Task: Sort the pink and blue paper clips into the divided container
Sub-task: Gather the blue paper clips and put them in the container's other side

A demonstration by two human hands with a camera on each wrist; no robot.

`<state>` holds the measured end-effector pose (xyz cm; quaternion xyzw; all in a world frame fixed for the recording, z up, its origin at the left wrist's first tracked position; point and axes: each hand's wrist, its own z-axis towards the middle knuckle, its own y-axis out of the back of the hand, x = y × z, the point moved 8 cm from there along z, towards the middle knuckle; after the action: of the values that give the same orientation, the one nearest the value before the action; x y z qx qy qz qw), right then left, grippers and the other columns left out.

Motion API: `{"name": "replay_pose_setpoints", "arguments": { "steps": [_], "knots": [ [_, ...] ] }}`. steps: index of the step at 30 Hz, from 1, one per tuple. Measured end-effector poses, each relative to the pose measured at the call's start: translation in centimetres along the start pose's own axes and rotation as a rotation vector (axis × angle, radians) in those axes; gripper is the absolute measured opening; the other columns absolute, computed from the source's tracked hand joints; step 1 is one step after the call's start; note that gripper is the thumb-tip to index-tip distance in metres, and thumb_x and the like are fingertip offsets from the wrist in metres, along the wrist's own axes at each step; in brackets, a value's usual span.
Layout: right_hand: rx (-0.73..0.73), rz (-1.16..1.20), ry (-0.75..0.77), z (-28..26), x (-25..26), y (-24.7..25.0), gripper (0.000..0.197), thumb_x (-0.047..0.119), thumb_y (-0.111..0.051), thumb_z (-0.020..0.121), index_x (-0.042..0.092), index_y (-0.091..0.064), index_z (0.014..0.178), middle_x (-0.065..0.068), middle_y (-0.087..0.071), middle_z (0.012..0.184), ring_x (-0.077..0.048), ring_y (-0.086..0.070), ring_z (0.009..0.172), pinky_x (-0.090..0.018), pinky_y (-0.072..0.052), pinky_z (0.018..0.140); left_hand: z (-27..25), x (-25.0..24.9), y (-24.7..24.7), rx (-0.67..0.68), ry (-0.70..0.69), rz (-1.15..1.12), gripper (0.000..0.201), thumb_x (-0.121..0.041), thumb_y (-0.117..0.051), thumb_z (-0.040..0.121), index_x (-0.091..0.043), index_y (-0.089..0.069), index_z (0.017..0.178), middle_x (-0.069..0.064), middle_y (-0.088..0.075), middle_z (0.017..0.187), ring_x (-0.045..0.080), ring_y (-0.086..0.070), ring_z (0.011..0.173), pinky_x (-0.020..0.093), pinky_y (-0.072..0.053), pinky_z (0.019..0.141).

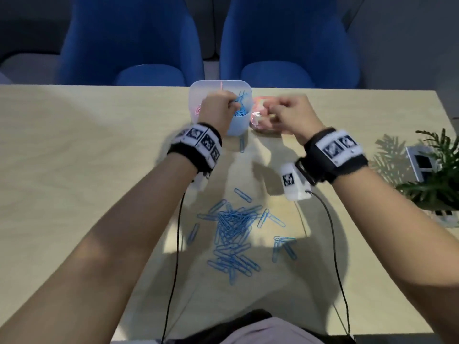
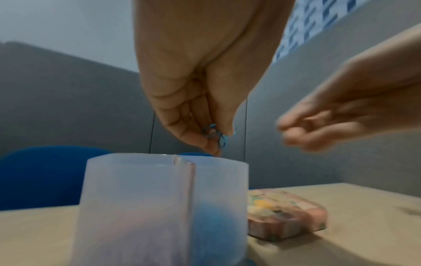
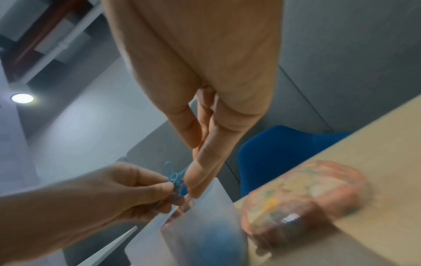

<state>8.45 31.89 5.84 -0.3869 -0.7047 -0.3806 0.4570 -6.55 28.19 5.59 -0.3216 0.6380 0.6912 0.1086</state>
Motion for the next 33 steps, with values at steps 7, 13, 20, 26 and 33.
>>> {"name": "replay_pose_setpoints", "arguments": {
  "steps": [7, 13, 20, 26, 33],
  "knots": [
    [-0.072, 0.009, -0.129, -9.1, -9.8, 5.3, 0.025, -0.007, -0.04, 0.094, 0.005, -0.058, 0.082, -0.011, -0.058, 0.07, 0.0, -0.059, 0.041, -0.011, -0.051, 0.047, 2.1, -0.1, -1.0, 0.121, 0.04, 0.149, 0.011, -0.023, -0.054, 0.091, -0.015, -0.062, 0.091, 0.014, -0.056, 0.113, 0.03, -0.049, 0.118, 0.035, -0.037, 0.1],
    [0.174, -0.513, -0.088, -16.1, -17.9, 5.9, 0.026, 0.015, -0.074, 0.074, 0.021, -0.05, 0.082, 0.009, -0.047, 0.064, -0.007, -0.042, 0.057, -0.03, -0.039, 0.062, -3.1, -2.3, -5.6, 0.147, -0.307, 0.223, 0.021, -0.012, -0.046, 0.091, -0.004, -0.065, 0.094, 0.015, -0.062, 0.104, 0.032, -0.059, 0.095, 0.039, -0.046, 0.078],
    [0.191, -0.551, -0.064, -18.5, -18.9, 2.7, 0.047, 0.003, -0.072, 0.069, 0.024, -0.047, 0.103, 0.003, -0.046, 0.081, -0.015, -0.048, 0.062, -0.026, -0.041, 0.067, -5.6, 1.2, -12.3, 0.402, -0.256, 0.66, 0.058, -0.042, -0.038, 0.095, 0.003, -0.034, 0.133, 0.02, -0.041, 0.137, 0.034, -0.04, 0.123, 0.041, -0.032, 0.102],
    [0.06, -0.592, 0.027, -16.6, -17.2, 1.4, 0.04, -0.004, -0.063, 0.074, 0.008, -0.057, 0.111, -0.003, -0.049, 0.081, -0.019, -0.047, 0.069, -0.025, -0.038, 0.072, -13.1, 0.6, -14.1, 0.59, -0.462, 0.416, 0.095, -0.076, -0.019, 0.071, -0.01, -0.038, 0.137, 0.006, -0.034, 0.15, 0.033, -0.033, 0.134, 0.044, -0.032, 0.11],
    [0.059, -0.511, 0.061, -16.2, -15.8, 0.7, 0.037, 0.01, -0.065, 0.079, 0.011, -0.058, 0.116, -0.001, -0.055, 0.089, -0.007, -0.049, 0.064, -0.022, -0.041, 0.072, -17.0, 0.7, -10.6, 0.607, -0.409, 0.076, 0.096, -0.072, -0.052, 0.057, -0.015, -0.044, 0.133, 0.006, -0.046, 0.138, 0.022, -0.046, 0.124, 0.029, -0.032, 0.107]
  ]
}}
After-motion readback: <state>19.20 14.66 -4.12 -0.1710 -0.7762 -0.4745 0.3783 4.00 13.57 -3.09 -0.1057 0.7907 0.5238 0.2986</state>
